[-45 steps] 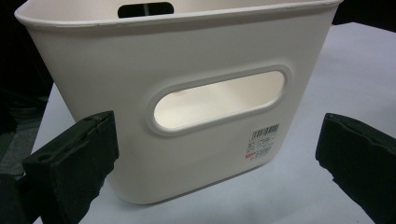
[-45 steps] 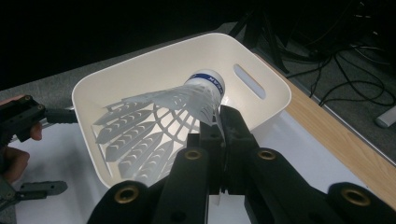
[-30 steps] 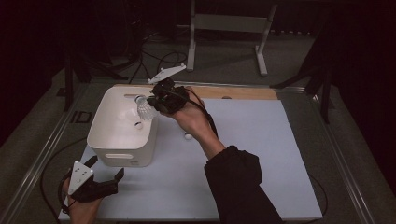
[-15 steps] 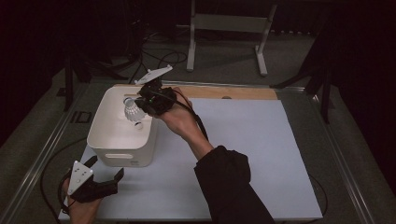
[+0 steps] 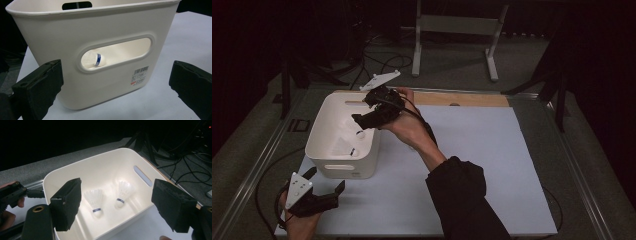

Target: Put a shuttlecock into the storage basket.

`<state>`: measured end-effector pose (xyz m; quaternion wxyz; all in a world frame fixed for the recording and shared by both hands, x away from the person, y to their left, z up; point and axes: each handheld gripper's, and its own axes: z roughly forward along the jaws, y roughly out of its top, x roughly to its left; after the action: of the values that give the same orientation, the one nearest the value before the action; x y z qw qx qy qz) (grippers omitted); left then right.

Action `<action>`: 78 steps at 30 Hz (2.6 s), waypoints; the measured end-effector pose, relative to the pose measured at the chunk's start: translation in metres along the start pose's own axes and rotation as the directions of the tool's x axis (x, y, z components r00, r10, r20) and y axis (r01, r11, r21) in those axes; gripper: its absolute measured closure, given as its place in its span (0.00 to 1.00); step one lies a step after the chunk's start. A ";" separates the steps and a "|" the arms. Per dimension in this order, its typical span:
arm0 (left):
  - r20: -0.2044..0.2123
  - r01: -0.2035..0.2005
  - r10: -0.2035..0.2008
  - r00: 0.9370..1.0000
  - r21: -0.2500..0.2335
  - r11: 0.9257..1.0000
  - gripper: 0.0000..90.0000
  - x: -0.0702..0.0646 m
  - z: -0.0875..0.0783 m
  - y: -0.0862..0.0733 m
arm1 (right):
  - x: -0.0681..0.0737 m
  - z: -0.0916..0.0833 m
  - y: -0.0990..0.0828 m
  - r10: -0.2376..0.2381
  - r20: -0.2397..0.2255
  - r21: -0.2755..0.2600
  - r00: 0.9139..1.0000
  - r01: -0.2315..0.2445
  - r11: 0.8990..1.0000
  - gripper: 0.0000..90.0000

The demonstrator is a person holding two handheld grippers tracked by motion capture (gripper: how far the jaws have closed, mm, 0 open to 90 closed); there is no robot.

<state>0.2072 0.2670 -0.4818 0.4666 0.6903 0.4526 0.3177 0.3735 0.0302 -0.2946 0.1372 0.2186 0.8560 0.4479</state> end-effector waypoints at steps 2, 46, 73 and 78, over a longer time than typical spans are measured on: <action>-0.001 -0.006 0.006 1.000 0.002 1.000 0.00 -0.001 0.000 0.000 | -0.002 -0.001 -0.002 -0.011 0.006 0.006 1.000 0.011 1.000 0.25; -0.010 -0.008 0.008 1.000 -0.006 1.000 0.00 -0.001 0.000 0.000 | -0.044 -0.009 -0.040 -0.026 0.187 0.024 0.982 0.022 0.999 0.10; -0.015 -0.007 0.007 1.000 -0.009 1.000 0.00 -0.001 -0.001 0.000 | -0.070 -0.005 -0.070 -0.009 0.262 0.067 0.965 -0.008 0.998 0.10; -0.016 -0.007 0.006 1.000 -0.010 1.000 0.00 -0.001 -0.001 0.000 | -0.074 -0.005 -0.075 -0.005 0.265 0.074 0.964 -0.015 0.997 0.10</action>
<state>0.2058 0.2665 -0.4817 0.4652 0.6869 0.4526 0.3269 0.4168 -0.0484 -0.3507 0.2409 0.2838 0.8458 0.3822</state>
